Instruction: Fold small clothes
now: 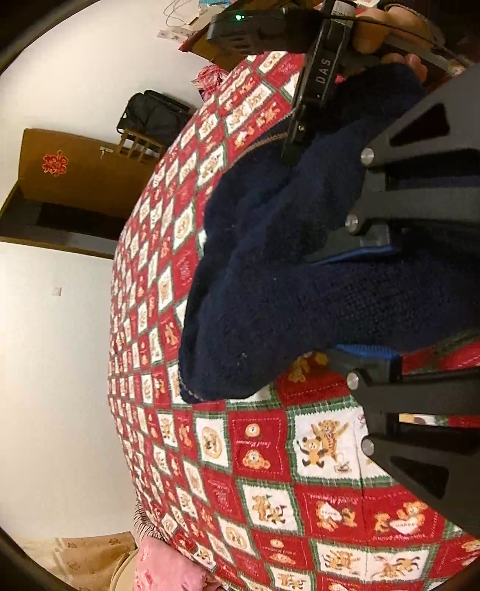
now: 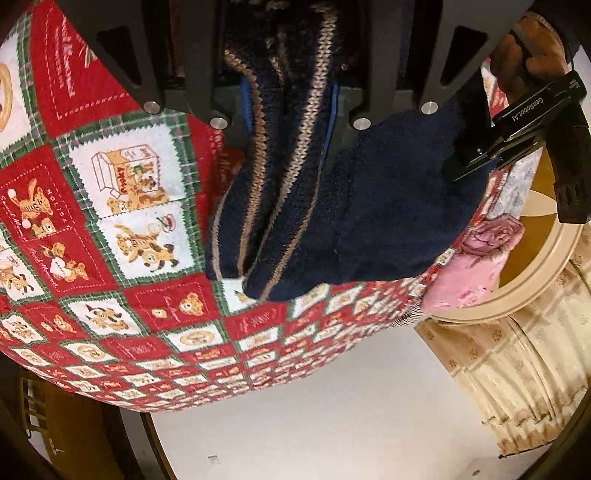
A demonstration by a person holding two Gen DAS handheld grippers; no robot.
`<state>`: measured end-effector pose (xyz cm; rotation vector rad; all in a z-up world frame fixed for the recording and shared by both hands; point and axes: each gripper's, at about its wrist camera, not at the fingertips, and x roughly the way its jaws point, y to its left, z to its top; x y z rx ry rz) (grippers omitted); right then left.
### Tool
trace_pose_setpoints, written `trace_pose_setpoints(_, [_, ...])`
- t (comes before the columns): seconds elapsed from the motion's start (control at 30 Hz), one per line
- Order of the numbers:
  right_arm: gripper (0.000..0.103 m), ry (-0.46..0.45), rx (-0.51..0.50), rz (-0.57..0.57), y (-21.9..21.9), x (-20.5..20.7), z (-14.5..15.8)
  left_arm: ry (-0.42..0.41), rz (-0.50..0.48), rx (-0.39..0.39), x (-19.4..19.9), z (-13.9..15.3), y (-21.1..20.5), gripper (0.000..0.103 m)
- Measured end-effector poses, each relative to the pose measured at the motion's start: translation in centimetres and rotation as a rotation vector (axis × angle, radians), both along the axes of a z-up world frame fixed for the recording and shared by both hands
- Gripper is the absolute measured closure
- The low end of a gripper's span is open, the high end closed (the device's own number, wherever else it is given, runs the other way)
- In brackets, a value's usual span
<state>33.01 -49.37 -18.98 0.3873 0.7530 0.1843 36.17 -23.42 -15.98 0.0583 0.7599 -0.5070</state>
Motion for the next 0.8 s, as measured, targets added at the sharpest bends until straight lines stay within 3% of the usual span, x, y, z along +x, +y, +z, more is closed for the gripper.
trace_pose_setpoints(0.4, [0.073,-0.056,0.021,0.099,5.9,-4.1,3.9,-0.029,0.044,-0.056,-5.5,3.7,5.8,0.068])
trace_pose_setpoints(0.8, [0.073,-0.08,0.043,0.27,17.2,-6.1,5.8,-0.056,0.205,-0.063,-10.8,5.7,15.6,0.068])
